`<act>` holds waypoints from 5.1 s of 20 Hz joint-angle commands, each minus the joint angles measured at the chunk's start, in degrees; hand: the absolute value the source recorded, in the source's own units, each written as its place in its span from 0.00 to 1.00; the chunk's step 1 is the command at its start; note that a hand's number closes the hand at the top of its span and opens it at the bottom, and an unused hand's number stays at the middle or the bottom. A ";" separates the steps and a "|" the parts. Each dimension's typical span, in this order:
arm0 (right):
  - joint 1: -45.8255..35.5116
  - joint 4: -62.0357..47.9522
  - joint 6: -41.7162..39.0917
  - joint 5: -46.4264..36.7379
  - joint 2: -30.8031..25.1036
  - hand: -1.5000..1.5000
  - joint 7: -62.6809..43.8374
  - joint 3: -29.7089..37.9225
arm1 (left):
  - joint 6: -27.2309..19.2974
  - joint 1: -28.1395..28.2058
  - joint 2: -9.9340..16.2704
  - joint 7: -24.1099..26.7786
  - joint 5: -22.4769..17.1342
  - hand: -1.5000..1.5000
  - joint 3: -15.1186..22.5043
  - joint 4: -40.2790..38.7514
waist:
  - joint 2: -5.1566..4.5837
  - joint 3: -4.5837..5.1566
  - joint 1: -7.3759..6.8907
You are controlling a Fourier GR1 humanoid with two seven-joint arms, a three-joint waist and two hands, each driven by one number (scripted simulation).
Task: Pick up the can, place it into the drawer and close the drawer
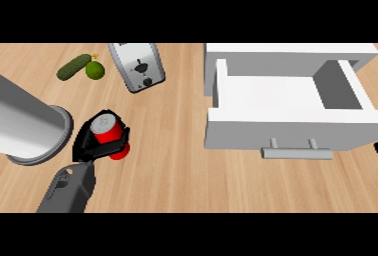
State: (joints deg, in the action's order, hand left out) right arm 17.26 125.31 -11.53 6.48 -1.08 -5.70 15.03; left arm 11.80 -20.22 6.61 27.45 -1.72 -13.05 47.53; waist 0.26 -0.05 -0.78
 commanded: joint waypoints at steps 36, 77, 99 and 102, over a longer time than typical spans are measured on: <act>2.04 2.03 -2.19 -0.70 0.75 0.00 1.82 0.05 | -39.08 -43.99 -6.61 -44.99 -1.62 1.00 24.27 13.63 | -0.40 0.00 2.74; -9.45 -5.40 -0.09 -1.96 -1.32 0.00 0.14 -0.27 | -47.99 -64.18 -6.61 -28.24 -25.15 1.00 43.36 -26.22 | -1.89 -0.17 7.44; -11.79 -1.28 0.19 -3.02 -3.14 0.00 -2.70 -1.05 | -56.18 -61.41 -6.61 -23.05 -30.60 0.00 48.10 -28.04 | -2.29 -0.10 8.78; -12.15 0.21 0.37 -7.64 -5.31 0.00 -1.01 -0.66 | -57.71 -60.77 -6.61 -24.16 -32.15 0.00 49.00 -25.52 | -1.89 -0.06 8.22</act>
State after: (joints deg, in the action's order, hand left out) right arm 5.50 124.08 -11.43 2.64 -4.85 -8.06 14.31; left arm -44.60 -81.31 0.00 3.84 -32.32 35.40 20.71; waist -1.83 -0.15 7.74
